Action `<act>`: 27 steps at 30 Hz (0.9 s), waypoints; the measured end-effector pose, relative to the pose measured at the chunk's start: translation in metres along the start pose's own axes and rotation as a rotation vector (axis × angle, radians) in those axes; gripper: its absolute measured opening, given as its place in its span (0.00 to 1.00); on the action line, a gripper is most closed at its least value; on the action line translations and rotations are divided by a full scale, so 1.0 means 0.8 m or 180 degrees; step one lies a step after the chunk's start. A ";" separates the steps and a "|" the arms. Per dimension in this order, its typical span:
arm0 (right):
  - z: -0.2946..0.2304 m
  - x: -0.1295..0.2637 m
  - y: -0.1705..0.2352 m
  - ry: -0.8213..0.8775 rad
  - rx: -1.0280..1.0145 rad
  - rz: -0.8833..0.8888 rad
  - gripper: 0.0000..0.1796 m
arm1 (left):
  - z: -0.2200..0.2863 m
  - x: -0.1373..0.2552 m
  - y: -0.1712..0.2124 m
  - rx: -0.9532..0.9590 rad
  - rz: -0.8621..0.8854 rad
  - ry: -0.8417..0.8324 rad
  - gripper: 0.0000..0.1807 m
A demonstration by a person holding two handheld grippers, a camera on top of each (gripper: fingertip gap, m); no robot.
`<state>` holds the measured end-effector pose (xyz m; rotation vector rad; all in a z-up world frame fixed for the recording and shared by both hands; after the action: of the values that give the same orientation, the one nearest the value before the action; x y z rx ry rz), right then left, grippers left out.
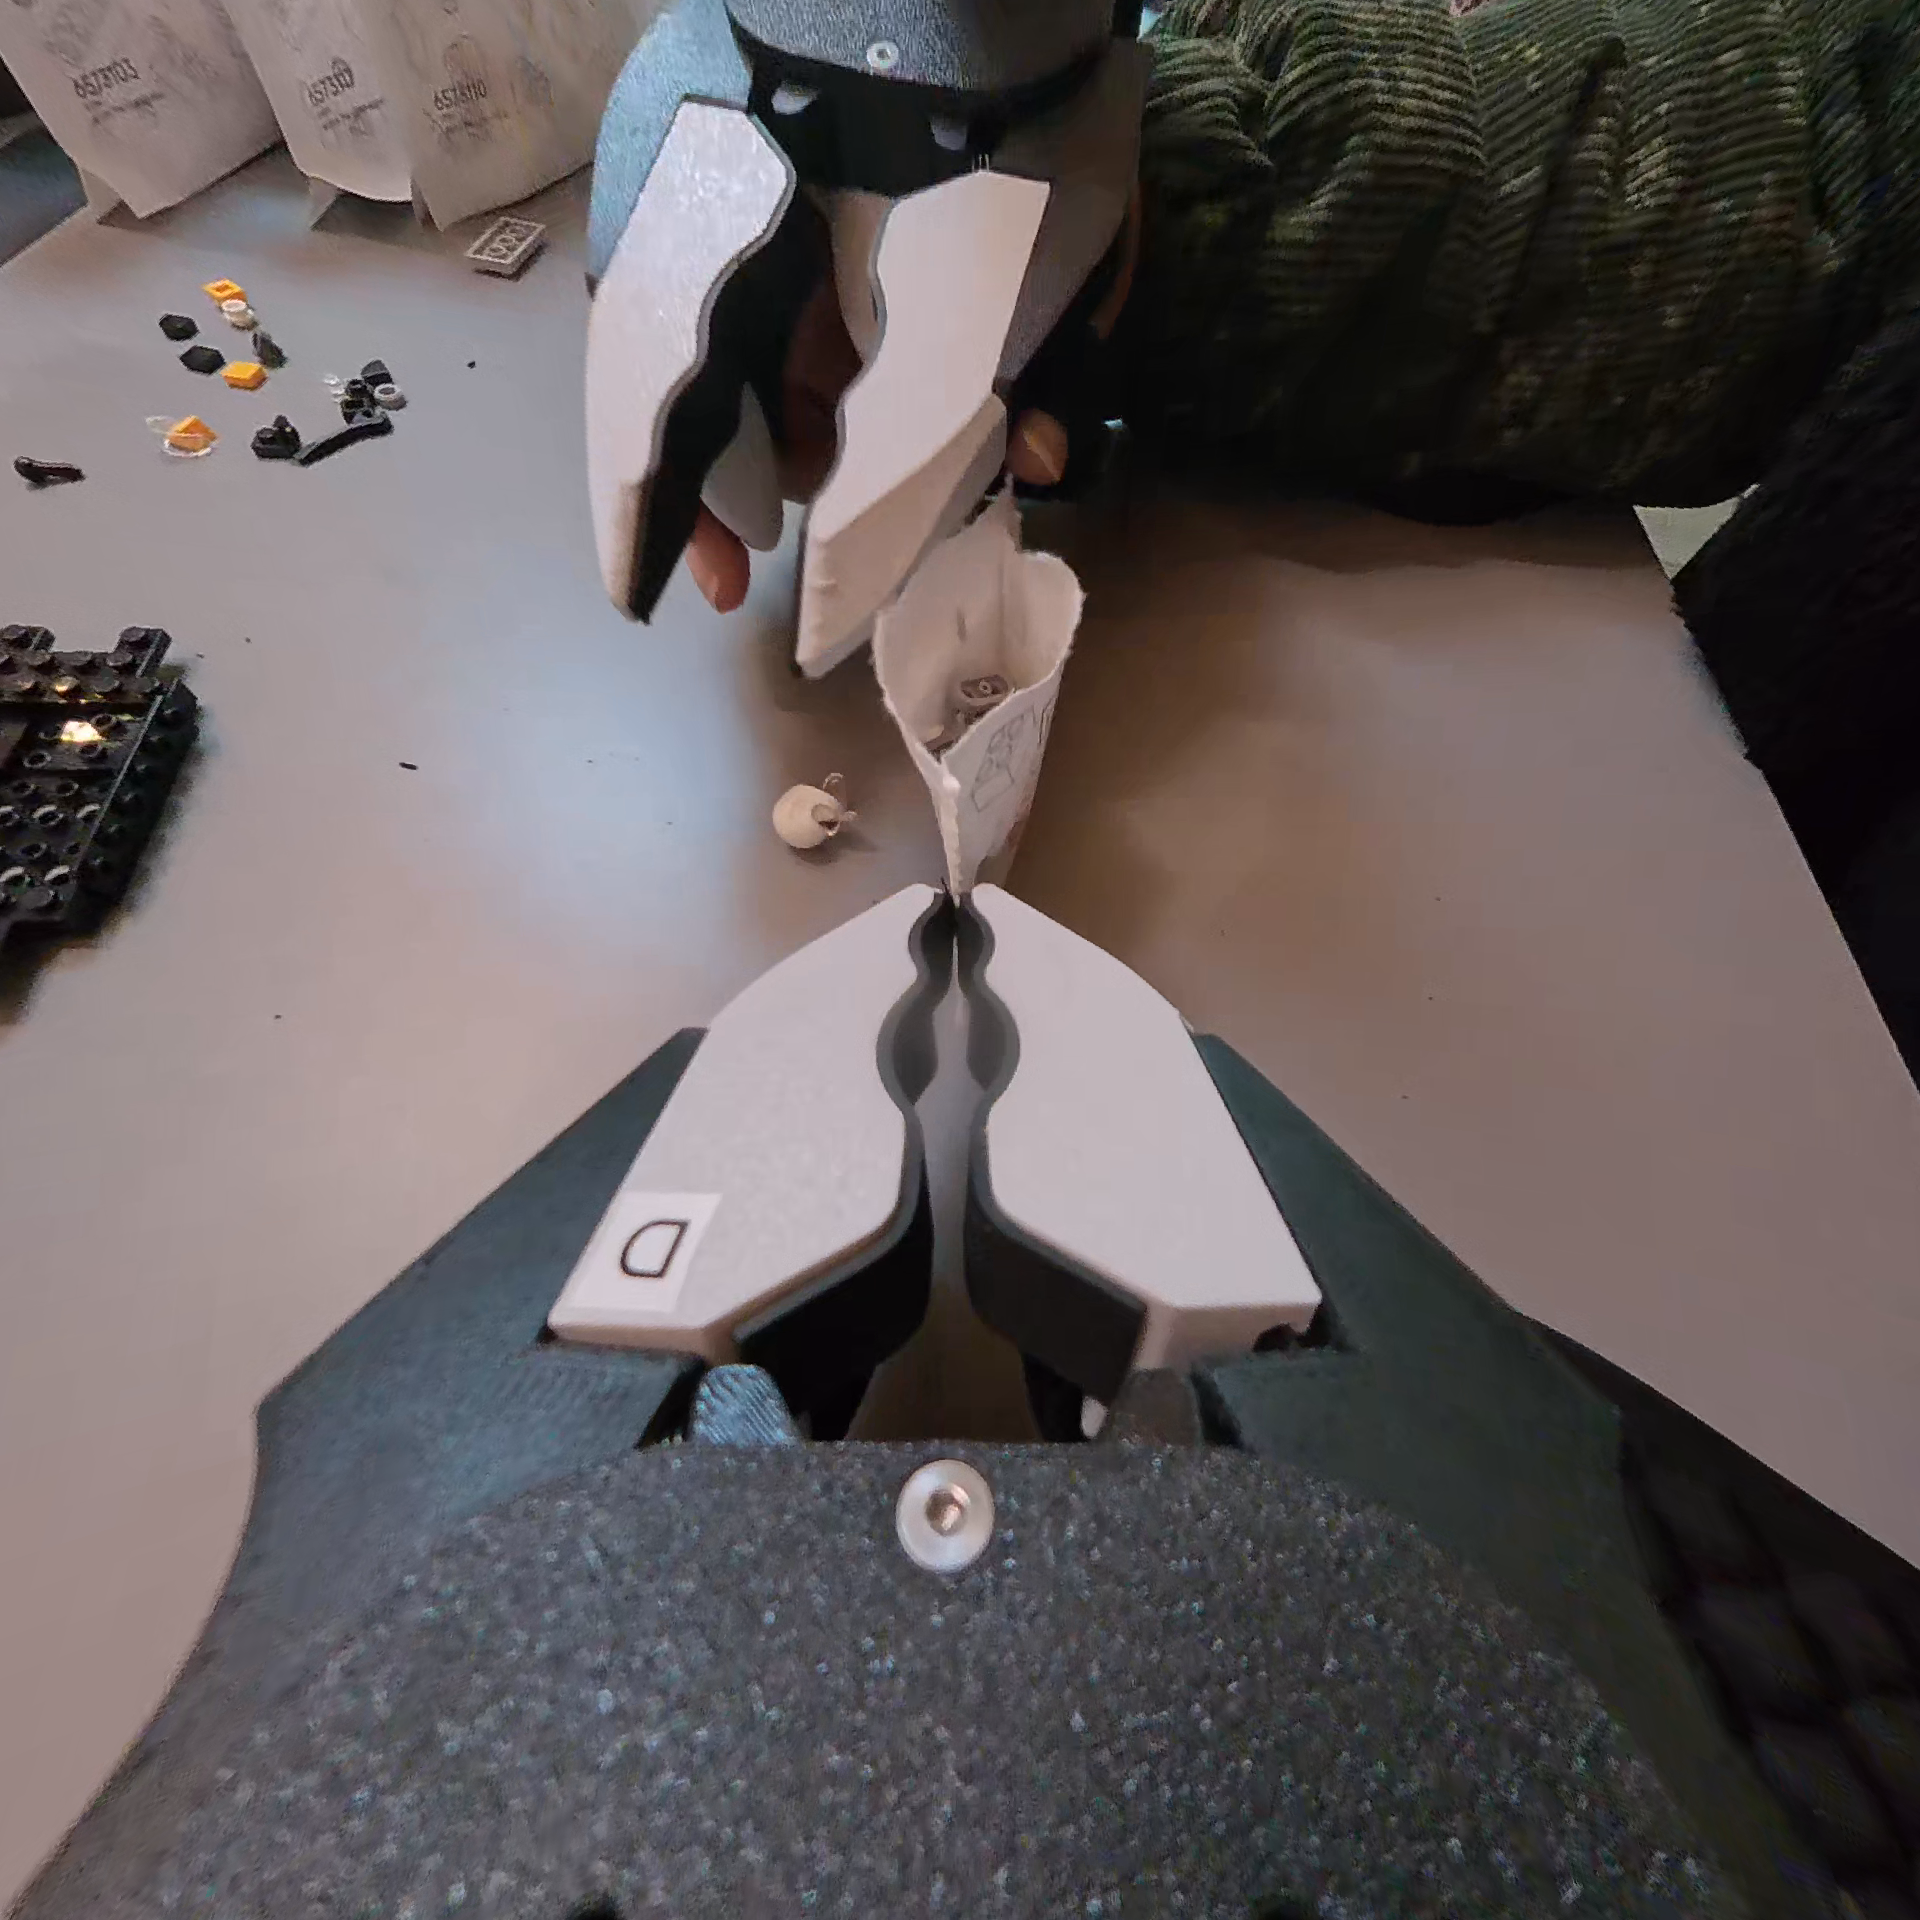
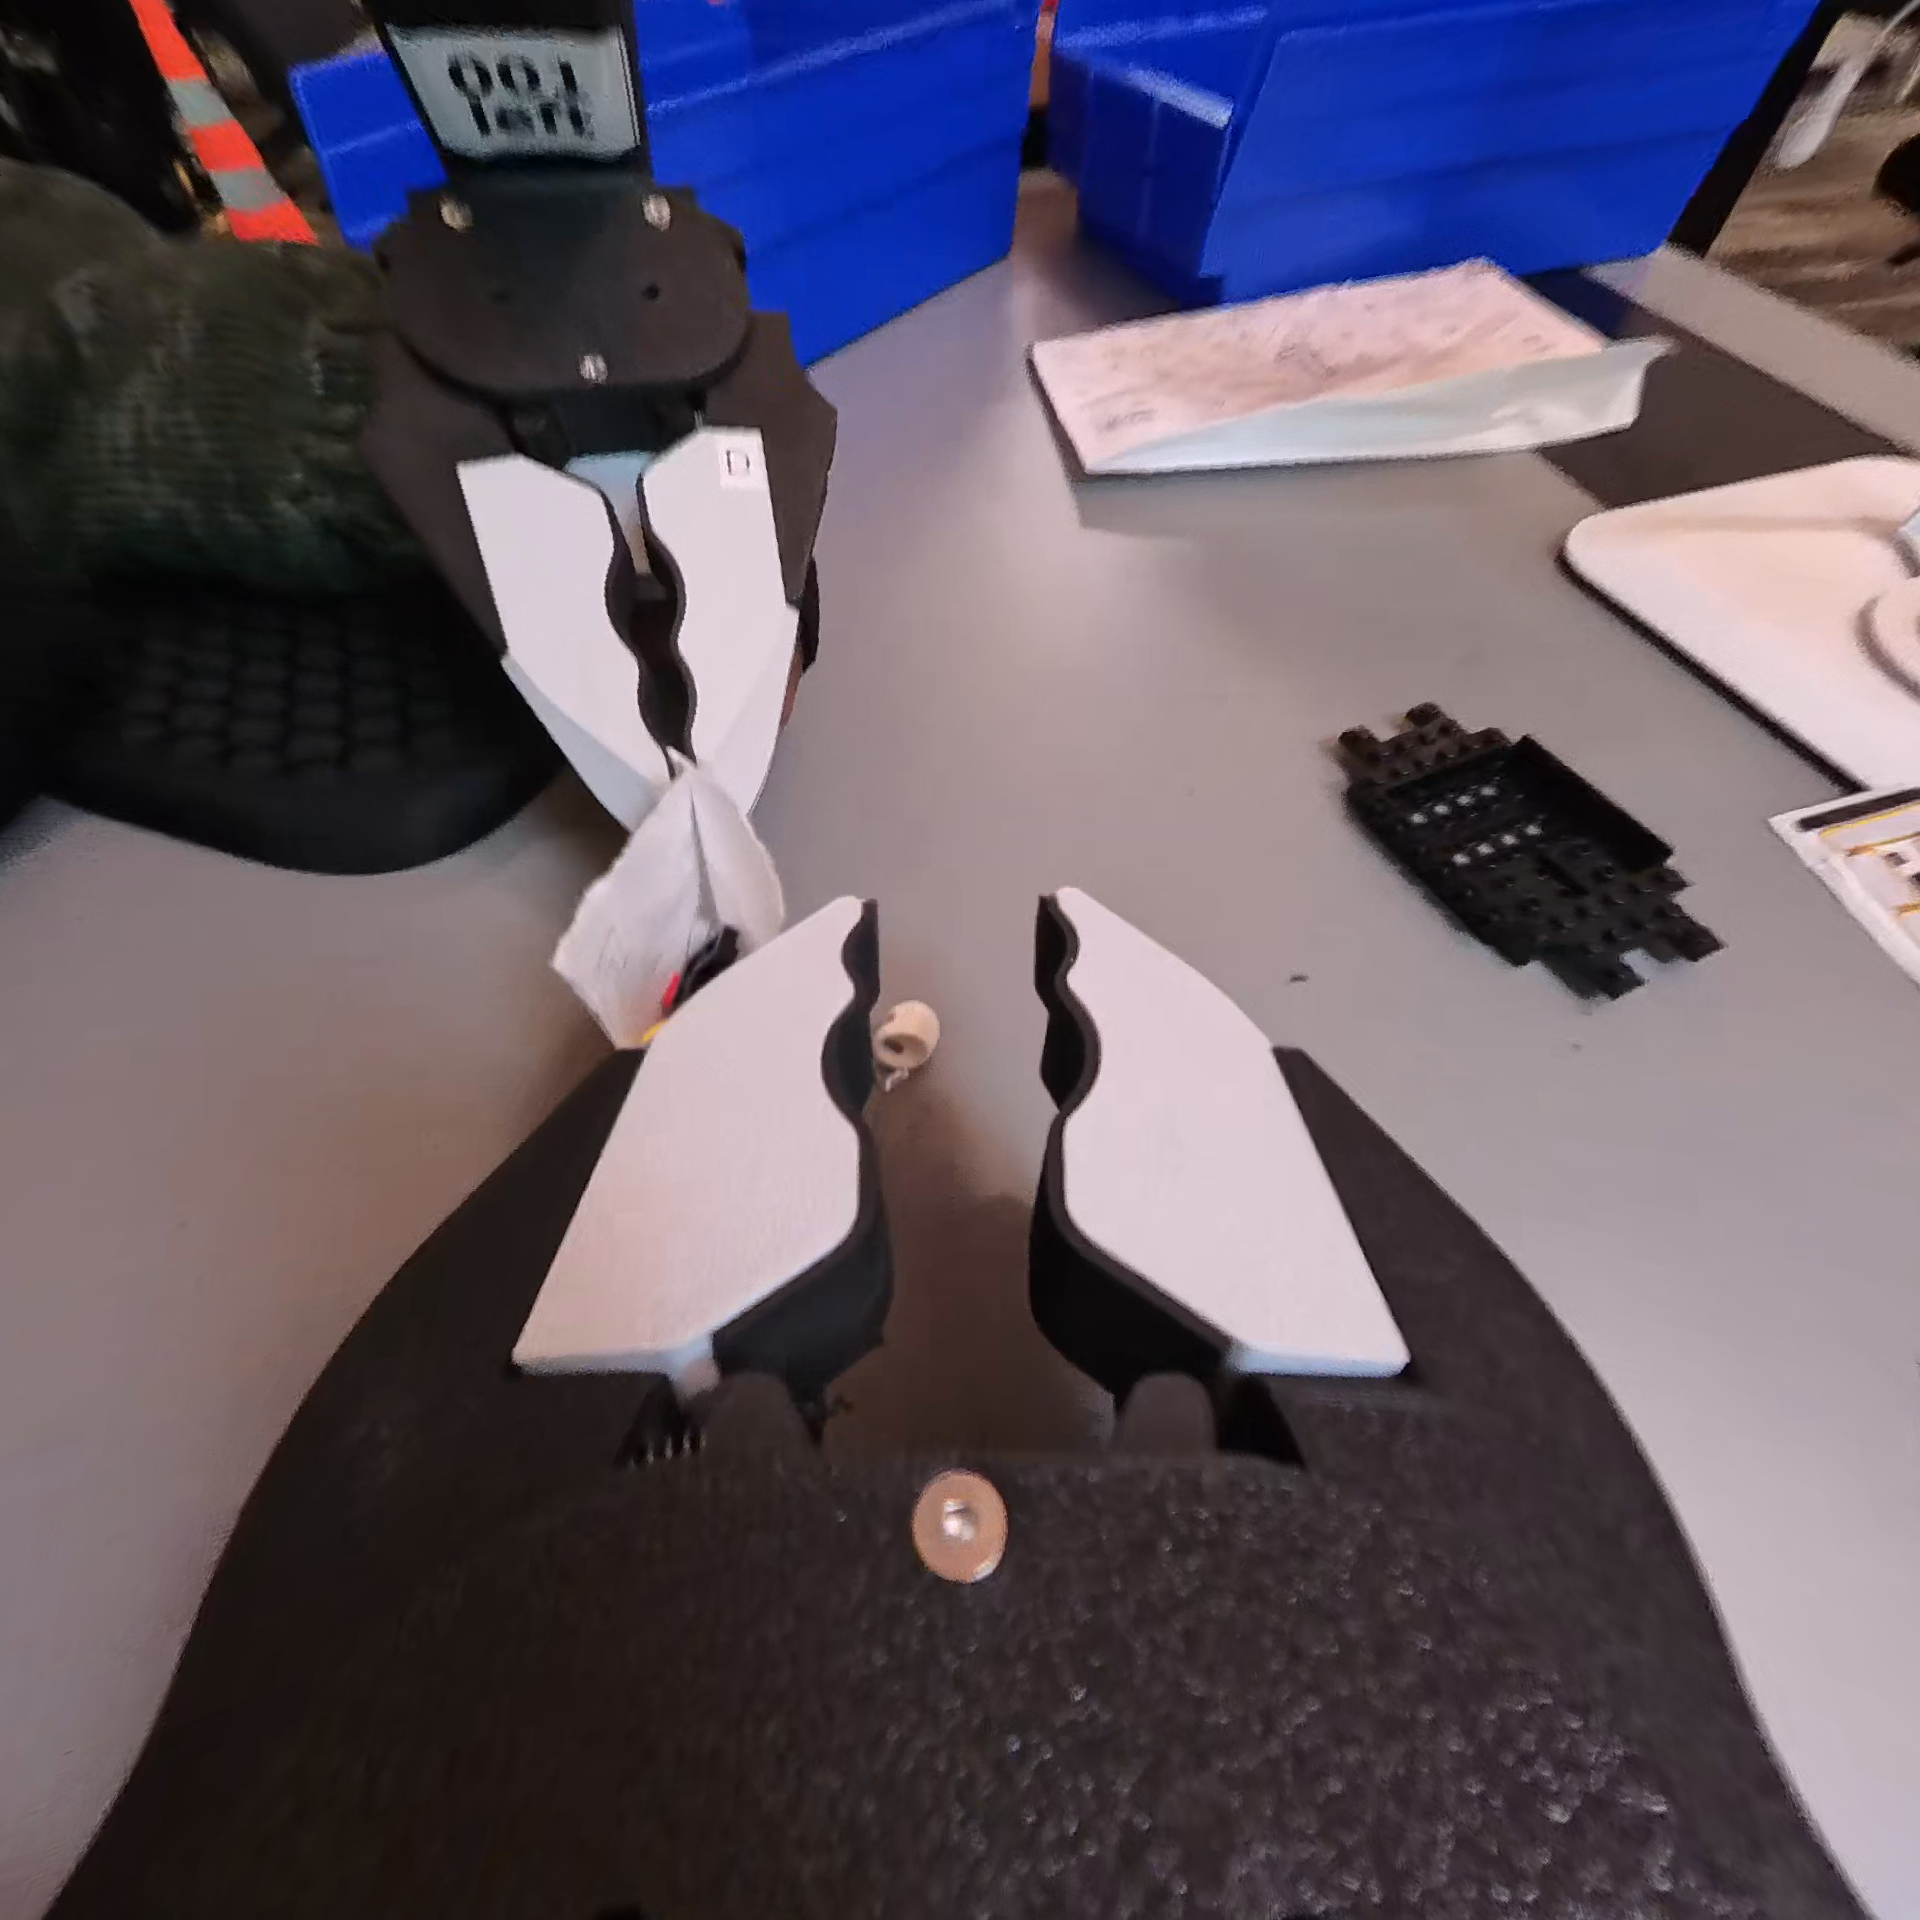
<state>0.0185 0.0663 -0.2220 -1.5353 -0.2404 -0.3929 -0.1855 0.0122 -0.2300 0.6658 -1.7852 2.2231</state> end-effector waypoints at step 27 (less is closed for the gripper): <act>-0.019 -0.024 0.008 0.0219 0.0661 -0.0854 0.02 | 0.009 0.002 0.004 -0.0107 -0.0088 -0.0170 0.00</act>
<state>0.0021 0.0530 -0.2356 -1.2859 -0.4225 -0.6124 -0.1868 0.0042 -0.2309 0.7449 -1.8226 2.1723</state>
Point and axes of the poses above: each gripper's, where its closed fingertips meet, x back along the fingers, y out of its underside, z = x × y across the jaws, the point moved 10 cm from there along x, back along the fingers, and after that the axes turned 4 degrees about x, right-handed, at the moved point
